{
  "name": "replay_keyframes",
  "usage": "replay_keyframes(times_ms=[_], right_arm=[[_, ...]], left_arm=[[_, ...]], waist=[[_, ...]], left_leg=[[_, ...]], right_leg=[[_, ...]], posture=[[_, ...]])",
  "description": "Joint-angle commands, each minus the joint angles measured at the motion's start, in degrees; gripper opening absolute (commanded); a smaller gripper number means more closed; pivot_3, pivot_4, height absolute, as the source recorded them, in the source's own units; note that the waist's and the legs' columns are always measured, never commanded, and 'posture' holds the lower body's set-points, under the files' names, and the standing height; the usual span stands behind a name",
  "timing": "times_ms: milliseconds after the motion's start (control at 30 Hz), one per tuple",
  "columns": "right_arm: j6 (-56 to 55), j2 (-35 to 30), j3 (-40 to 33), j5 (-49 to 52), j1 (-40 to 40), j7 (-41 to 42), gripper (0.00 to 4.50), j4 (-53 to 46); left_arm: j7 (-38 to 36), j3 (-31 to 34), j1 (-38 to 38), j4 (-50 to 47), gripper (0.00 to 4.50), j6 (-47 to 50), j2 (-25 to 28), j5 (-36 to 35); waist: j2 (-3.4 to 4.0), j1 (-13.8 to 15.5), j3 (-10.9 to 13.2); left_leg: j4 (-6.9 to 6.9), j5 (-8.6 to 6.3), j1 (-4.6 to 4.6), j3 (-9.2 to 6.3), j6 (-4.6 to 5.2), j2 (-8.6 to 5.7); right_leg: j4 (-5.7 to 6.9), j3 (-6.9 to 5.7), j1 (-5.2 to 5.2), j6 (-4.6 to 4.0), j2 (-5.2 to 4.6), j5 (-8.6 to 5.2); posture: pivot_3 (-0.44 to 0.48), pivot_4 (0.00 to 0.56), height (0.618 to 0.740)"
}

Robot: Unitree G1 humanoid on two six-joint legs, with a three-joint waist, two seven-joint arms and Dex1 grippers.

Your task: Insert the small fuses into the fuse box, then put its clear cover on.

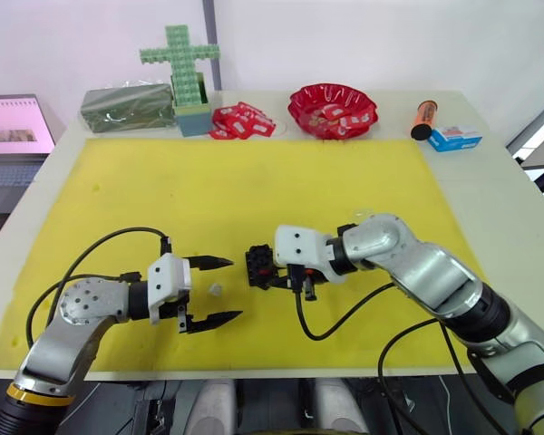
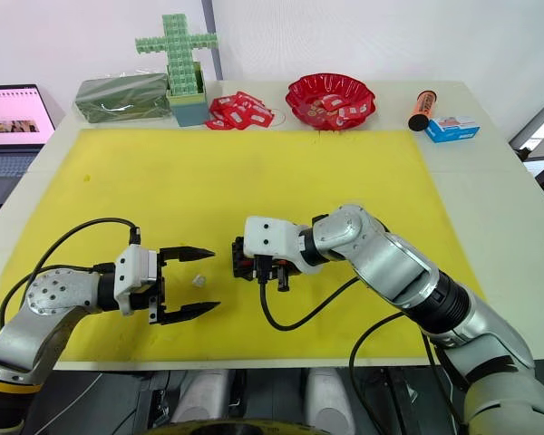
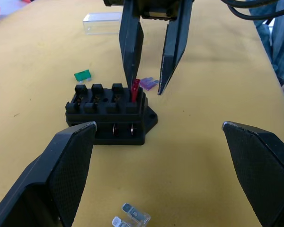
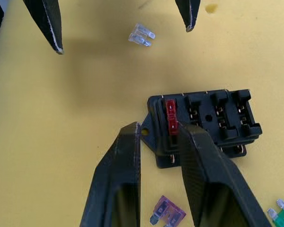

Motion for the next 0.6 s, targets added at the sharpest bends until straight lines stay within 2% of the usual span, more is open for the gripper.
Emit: replay_keyframes(times_ms=[33,467,567,600], right_arm=[[-1.0,0.1,-2.7,0.7,-1.3,0.7,1.04,-1.0],[-2.3,1.2,-6.2,2.3,-1.1,1.3,1.04,-1.2],[-2.3,1.6,-6.0,2.2,-0.4,0.7,0.41,-1.0],[-2.5,1.6,-5.8,2.0,-0.3,0.7,0.06,-1.0]], left_arm=[[0.9,0.2,-0.5,-3.4,4.50,1.0,0.3,-0.3],[0.9,0.8,-0.3,-3.8,4.50,1.2,0.3,-0.4],[0.8,0.3,-1.5,-1.7,4.50,0.6,-0.2,0.1],[0.8,0.2,-1.7,-1.5,4.50,0.5,-0.4,0.2]], waist=[[0.00,0.0,0.0],[0.00,0.0,0.0],[0.00,0.1,0.0],[0.00,0.1,0.0]], left_leg=[[0.00,0.00,0.00,0.00,0.00,-0.01],[-0.01,0.00,0.00,0.01,0.00,-0.01],[-0.01,0.00,0.00,0.01,0.00,-0.01],[-0.01,0.00,0.00,0.01,0.00,-0.01]], right_leg=[[0.00,0.00,0.00,0.00,-0.01,0.00],[0.00,0.00,0.00,0.00,-0.01,0.00],[-0.01,0.00,0.00,0.00,-0.02,0.00],[-0.01,0.00,0.00,0.00,-0.01,0.00]], posture=[[0.000,0.150,0.740],[0.000,0.150,0.740],[0.000,0.150,0.740],[0.000,0.150,0.740]])
